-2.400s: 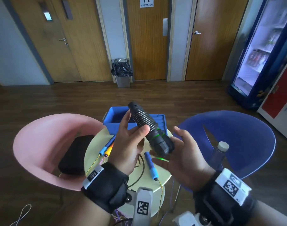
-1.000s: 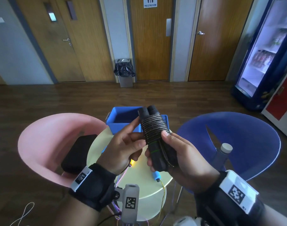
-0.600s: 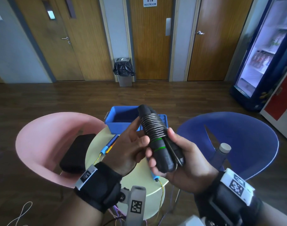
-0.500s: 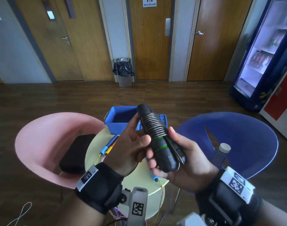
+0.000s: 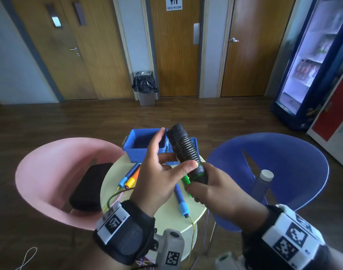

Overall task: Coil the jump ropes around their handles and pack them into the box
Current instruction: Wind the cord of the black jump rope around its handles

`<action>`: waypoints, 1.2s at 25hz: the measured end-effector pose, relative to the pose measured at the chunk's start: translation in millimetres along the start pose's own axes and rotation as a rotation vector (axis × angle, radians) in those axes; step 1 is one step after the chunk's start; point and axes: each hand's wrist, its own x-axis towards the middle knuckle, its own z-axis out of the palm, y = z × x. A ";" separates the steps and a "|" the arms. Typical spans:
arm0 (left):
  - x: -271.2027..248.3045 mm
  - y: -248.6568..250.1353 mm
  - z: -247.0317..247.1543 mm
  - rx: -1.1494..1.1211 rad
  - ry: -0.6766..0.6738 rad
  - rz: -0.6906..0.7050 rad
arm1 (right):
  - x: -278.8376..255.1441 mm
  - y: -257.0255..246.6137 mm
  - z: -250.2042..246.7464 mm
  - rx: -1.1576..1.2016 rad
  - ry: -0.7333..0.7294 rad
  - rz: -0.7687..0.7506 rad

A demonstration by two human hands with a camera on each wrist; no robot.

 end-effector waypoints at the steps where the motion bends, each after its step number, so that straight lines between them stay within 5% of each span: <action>1: 0.0 -0.3 0.0 -0.017 -0.013 -0.017 | 0.9 0.8 -0.5 0.062 -0.017 0.020; 10: -1.8 -7.2 -16.3 -0.185 -0.142 -0.037 | -1.4 -4.3 9.9 0.648 -0.226 0.069; 20: -2.3 -16.9 -30.8 -0.185 -0.229 -0.040 | 2.8 -14.1 8.5 0.497 -0.185 0.030; 26: -8.2 -2.7 -35.1 -0.209 -0.183 -0.009 | 5.2 -15.8 10.2 0.789 -0.490 0.036; 30: -6.9 3.9 -37.9 -0.241 -0.291 -0.038 | 9.6 -6.6 13.4 0.959 -0.646 0.039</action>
